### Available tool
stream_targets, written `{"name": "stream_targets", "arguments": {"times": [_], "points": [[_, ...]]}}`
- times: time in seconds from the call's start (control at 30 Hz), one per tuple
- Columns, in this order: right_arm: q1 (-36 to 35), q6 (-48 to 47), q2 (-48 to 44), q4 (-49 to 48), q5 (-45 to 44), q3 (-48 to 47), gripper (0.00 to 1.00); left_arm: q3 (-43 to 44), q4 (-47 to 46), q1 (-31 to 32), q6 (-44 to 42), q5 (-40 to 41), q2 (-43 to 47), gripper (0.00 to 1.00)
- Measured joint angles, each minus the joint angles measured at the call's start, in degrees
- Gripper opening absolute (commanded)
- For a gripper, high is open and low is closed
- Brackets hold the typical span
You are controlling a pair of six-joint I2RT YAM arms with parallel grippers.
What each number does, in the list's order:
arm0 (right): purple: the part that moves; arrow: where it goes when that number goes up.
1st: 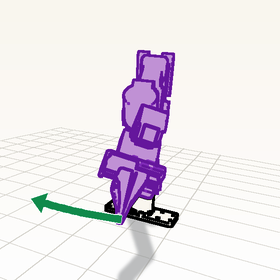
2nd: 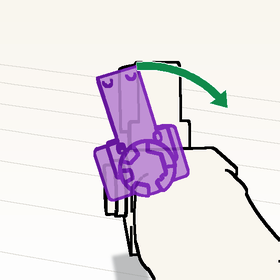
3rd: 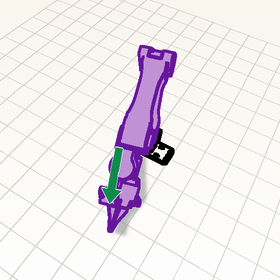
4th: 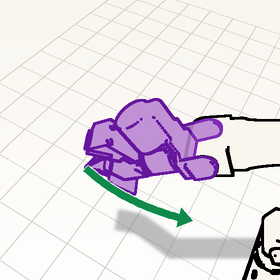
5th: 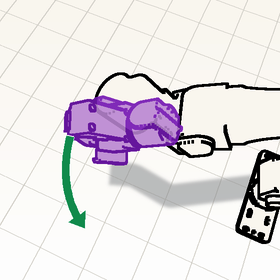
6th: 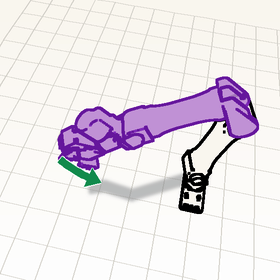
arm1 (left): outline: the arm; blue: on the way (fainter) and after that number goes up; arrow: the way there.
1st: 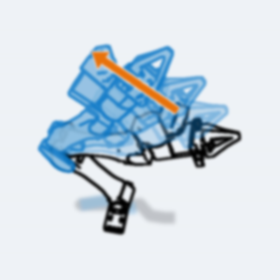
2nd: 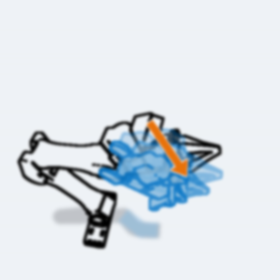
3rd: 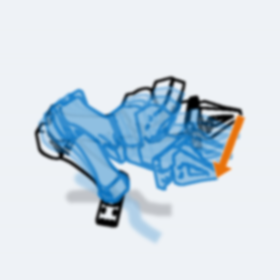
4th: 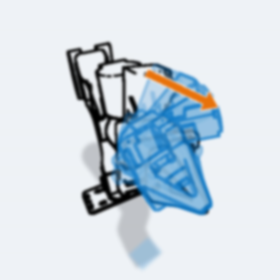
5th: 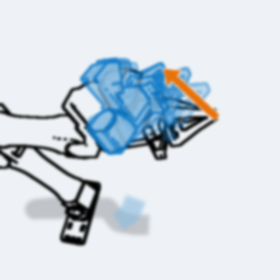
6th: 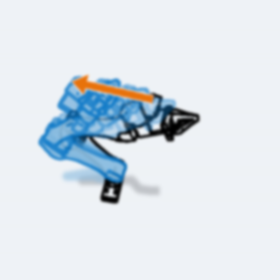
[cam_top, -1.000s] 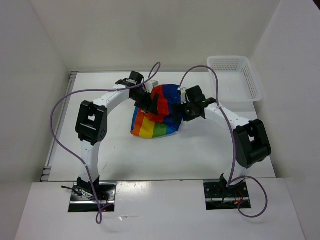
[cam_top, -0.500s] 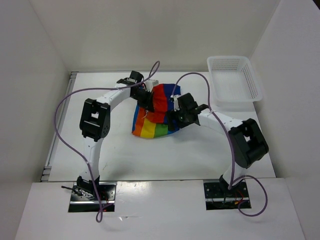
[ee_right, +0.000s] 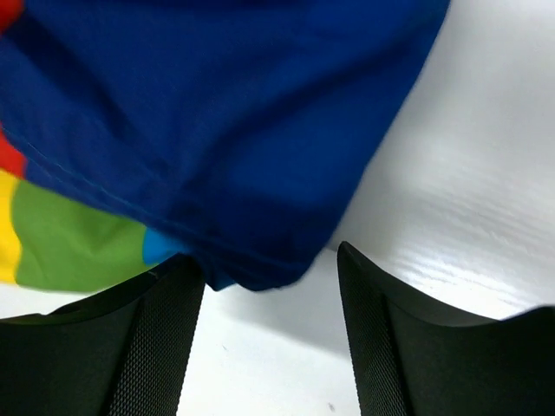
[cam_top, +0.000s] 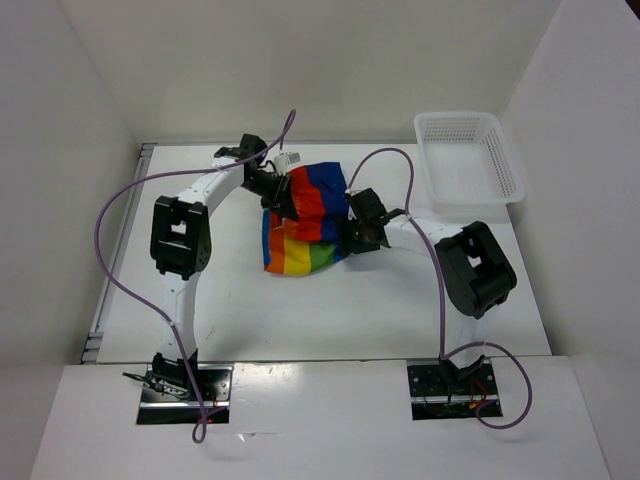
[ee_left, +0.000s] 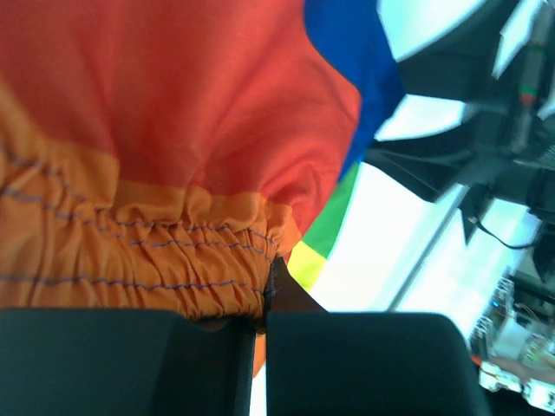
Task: Fold and stack the shorts
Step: Fold the shorts
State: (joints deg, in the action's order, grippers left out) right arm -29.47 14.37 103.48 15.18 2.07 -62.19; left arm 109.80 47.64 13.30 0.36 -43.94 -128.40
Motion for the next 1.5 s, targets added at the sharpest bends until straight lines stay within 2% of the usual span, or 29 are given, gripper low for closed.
{"name": "stream_targets", "arguments": {"times": [0.33, 0.53, 0.7, 0.77, 0.97, 1.0, 1.07, 1.1, 1.17, 1.2, 1.37, 1.5], "points": [[0.0, 1.62, 2.91, -1.01, 5.33, -5.7, 0.65, 2.25, 4.66, -1.11, -0.07, -1.55, 0.0, 0.03], [1.14, 1.09, 2.32, -0.39, 9.38, -6.12, 0.77, 7.67, 6.34, -2.03, -0.04, -1.57, -0.44, 0.03], [2.47, 2.03, 2.08, -0.79, 10.69, -6.08, 0.77, 10.64, 7.48, -2.03, -0.07, -1.57, -1.29, 0.03], [2.58, 2.86, 2.16, -1.05, 10.93, -6.1, 0.73, 10.71, 7.87, -2.03, -0.07, -1.57, -1.29, 0.03], [2.47, 4.5, 4.83, -2.08, 9.38, -6.93, 0.51, 10.73, 8.17, -2.14, -0.07, -1.62, -1.29, 0.03], [2.4, 4.66, 5.27, -2.14, 9.2, -6.93, 0.4, 10.73, 8.28, -2.19, -0.07, -1.77, -1.29, 0.03], [2.01, 4.87, 5.88, -2.6, 8.61, -6.91, 0.26, 10.86, 8.61, -2.45, -0.07, -2.25, -1.29, 0.03], [1.6, 5.27, 6.01, -2.8, 8.07, -6.91, 0.13, 11.04, 8.94, -2.64, -0.04, -2.56, -1.29, 0.03], [0.57, 6.29, 6.05, -3.41, 6.67, -6.91, 0.03, 11.78, 9.92, -3.1, -0.04, -2.99, -1.29, 0.03], [0.22, 6.82, 6.05, -3.65, 5.81, -6.91, 0.0, 12.33, 10.69, -3.45, -0.04, -3.3, -1.29, 0.03], [-1.6, 8.02, 5.84, -5.29, 0.5, -6.91, 0.0, 13.94, 16.59, -5.42, 0.0, -3.52, -1.29, 0.03], [-2.01, 9.62, 5.22, -5.03, -0.98, -6.91, 0.0, 8.28, 19.34, -6.51, 0.07, -3.48, -1.25, 0.03]]}}
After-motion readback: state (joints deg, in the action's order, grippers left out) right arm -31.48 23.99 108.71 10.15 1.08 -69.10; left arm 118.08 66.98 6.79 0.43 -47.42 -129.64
